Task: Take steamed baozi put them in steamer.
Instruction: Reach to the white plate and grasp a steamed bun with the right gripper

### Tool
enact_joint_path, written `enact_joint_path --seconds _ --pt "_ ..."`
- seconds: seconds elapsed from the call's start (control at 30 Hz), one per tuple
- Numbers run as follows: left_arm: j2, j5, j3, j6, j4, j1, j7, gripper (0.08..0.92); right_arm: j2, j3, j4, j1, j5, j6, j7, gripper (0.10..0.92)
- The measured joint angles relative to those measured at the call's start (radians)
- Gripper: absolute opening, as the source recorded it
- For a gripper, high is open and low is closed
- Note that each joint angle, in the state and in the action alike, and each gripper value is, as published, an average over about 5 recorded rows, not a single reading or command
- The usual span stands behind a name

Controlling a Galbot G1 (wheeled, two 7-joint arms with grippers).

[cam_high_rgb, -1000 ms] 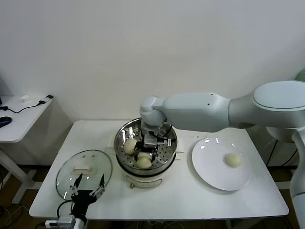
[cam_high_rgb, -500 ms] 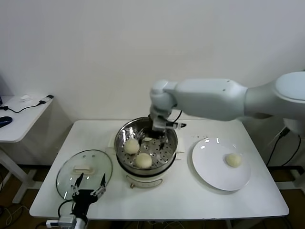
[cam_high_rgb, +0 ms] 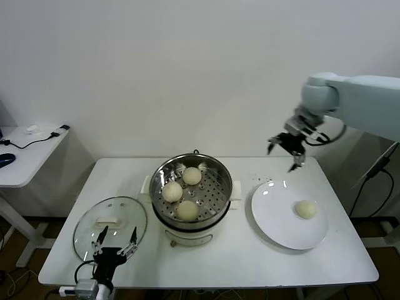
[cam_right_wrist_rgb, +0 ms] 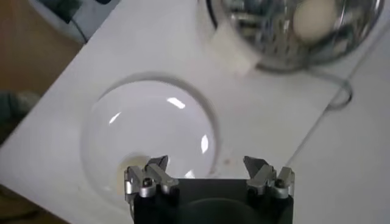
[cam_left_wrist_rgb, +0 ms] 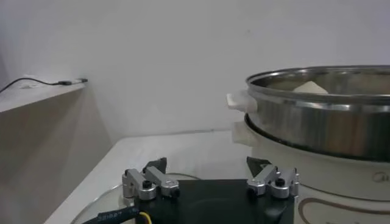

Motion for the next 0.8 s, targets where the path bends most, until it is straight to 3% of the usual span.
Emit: enact_joint_path --seconds 0.33,0.8 --pt "-0.013 0.012 0.0 0.006 0.003 0.008 0.004 0.823 -0.132 0.181 -0.092 -0.299 -0.093 -0.157 0.046 0.823" --pt "-0.029 0.029 -0.001 0.005 0.009 0.016 0.006 0.823 -0.099 0.447 -0.271 -0.616 -0.199 -0.234 0.084 0.823"
